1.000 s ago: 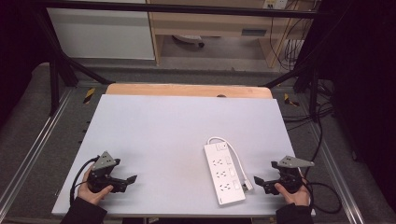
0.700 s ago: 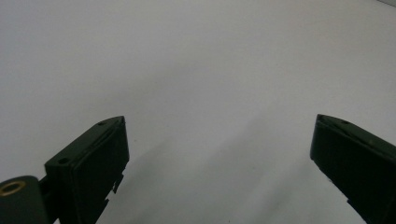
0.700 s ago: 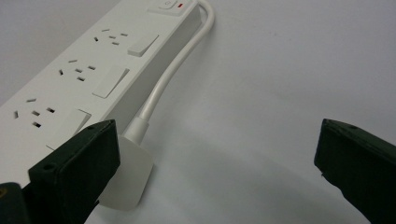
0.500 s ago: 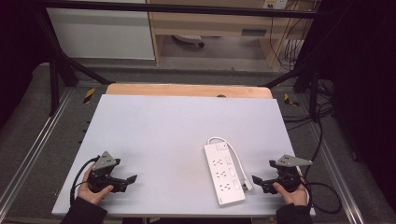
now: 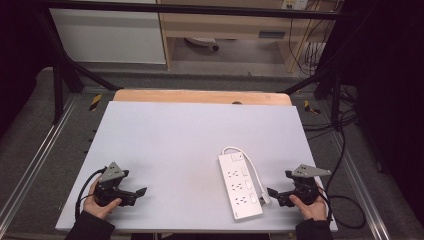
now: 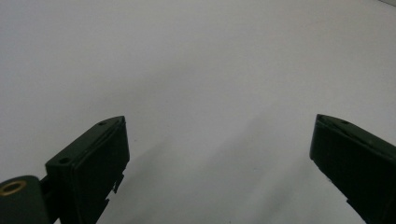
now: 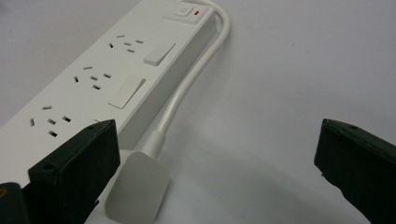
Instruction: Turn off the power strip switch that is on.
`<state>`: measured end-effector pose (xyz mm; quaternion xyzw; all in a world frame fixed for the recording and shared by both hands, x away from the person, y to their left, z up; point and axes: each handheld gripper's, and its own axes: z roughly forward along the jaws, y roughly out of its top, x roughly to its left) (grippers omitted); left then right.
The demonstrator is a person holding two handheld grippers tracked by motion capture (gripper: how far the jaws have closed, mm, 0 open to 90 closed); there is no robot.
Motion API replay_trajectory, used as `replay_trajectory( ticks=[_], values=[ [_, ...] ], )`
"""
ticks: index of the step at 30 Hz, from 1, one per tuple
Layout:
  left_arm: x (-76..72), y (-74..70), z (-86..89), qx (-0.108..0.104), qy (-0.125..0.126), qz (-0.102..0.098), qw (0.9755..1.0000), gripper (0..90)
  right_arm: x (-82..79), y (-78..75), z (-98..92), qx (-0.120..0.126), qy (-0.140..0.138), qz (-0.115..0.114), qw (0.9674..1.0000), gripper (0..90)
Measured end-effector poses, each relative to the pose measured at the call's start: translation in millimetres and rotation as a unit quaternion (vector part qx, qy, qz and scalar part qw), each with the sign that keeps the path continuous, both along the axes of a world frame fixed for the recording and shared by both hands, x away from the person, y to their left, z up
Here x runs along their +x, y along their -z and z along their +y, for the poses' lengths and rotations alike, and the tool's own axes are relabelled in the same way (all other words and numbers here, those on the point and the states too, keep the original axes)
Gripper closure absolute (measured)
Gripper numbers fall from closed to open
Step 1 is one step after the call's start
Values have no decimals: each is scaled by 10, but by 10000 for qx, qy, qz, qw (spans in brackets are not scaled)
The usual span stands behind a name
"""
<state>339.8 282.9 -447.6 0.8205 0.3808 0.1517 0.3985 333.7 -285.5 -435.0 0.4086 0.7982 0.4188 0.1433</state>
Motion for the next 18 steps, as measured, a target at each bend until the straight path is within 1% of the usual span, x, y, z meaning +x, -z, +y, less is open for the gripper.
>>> replay_trajectory(
  ticks=[11, 13, 18],
  values=[
    [-3, -1, 5, 13, -6, -18, 10000, 46, 9, -60, 92, -65, -33, -44, 10000, 14],
    [-4, -3, 7, 21, 2, -20, 10000, 46, 6, -84, 116, -64, -39, -79, 9999, 23],
    [-5, -3, 7, 22, 2, -18, 10000, 46, 9, -105, 144, -70, -31, -81, 9999, 40]
  ],
)
